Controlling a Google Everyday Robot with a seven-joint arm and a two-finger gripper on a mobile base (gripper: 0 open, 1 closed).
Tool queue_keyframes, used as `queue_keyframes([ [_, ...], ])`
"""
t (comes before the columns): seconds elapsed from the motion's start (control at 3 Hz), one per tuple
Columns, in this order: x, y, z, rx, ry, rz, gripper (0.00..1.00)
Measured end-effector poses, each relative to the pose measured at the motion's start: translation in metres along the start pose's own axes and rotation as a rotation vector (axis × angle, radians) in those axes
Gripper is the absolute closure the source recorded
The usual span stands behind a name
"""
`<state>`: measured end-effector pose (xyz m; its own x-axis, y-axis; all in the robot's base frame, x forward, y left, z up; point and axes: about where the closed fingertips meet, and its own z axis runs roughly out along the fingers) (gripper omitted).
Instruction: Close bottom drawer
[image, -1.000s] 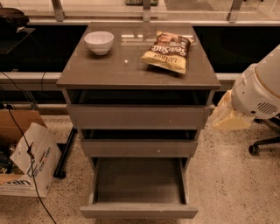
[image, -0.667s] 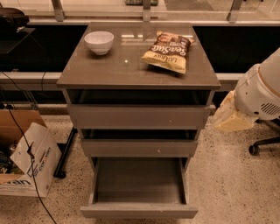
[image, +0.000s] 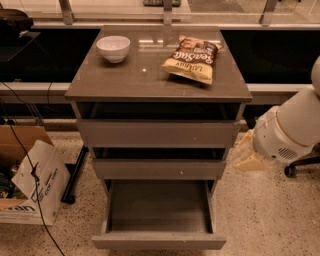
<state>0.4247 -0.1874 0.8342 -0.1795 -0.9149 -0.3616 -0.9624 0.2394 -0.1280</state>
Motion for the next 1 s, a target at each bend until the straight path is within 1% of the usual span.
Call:
queue_keyframes([
  [0.33,0.012,0.004,0.039,0.002,-0.047,-0.002,1.00],
  [0.67,0.012,0.004,0.039,0.002,-0.046,-0.001,1.00],
  [1.0,0.017,0.009,0.066,-0.043,-0.108,0.017,1.00],
])
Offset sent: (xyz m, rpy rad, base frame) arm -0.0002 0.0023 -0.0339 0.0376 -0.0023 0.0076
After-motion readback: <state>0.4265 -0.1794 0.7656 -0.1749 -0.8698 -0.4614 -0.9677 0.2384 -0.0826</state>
